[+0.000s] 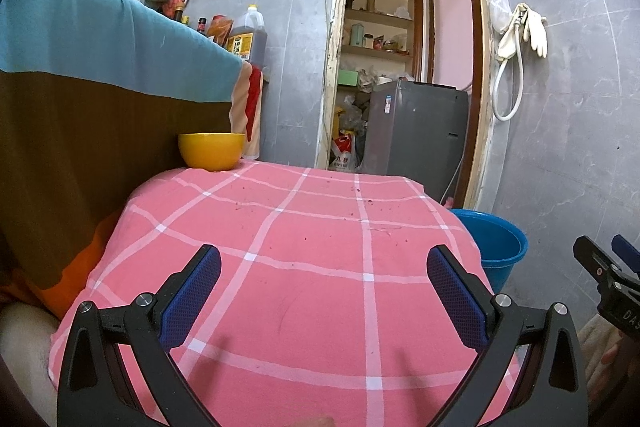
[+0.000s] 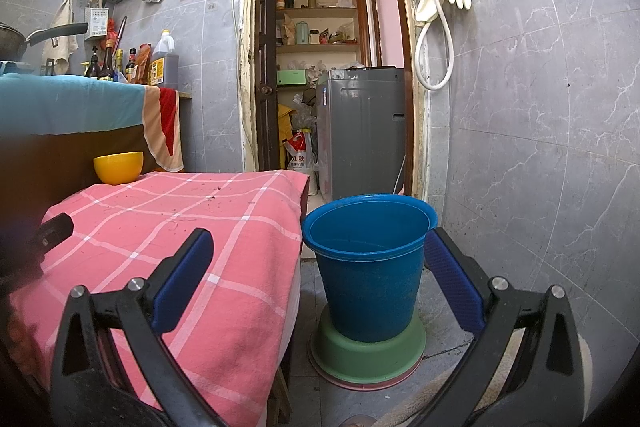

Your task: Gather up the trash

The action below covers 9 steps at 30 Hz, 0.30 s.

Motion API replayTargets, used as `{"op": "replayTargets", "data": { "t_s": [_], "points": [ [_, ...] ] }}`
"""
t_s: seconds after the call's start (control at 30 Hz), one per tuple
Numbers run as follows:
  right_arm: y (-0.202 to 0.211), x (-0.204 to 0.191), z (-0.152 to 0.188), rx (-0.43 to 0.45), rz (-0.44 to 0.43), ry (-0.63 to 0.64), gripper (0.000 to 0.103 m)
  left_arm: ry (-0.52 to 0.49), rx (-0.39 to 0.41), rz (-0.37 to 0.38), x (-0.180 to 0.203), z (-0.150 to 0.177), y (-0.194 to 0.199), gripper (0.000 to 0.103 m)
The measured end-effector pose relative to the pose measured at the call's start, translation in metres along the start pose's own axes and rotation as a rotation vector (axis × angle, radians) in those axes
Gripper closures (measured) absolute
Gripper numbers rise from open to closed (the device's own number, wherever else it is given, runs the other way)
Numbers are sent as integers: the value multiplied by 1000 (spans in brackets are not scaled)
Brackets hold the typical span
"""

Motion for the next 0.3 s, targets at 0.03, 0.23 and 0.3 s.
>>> {"op": "replayTargets", "data": {
  "t_s": [0.03, 0.23, 0.3],
  "points": [
    [1, 0, 0, -1, 0, 0, 0, -2, -1, 0, 0, 0, 0, 2],
    [0, -1, 1, 0, 1, -1, 0, 0, -2, 1, 2, -1, -1, 2],
    [0, -1, 0, 0, 2, -1, 0, -1, -2, -1, 2, -2, -1, 2]
  ]
}}
Point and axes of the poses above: each gripper's, at about its wrist camera, not at the fingertips, and y roughly against the way its jaws point, x to its right, z to its underside, the point moved 2 cm from there along -y, roughly the way its jaws point, and after that the axes turned 6 degrees about -y, right-handed, at the moved point
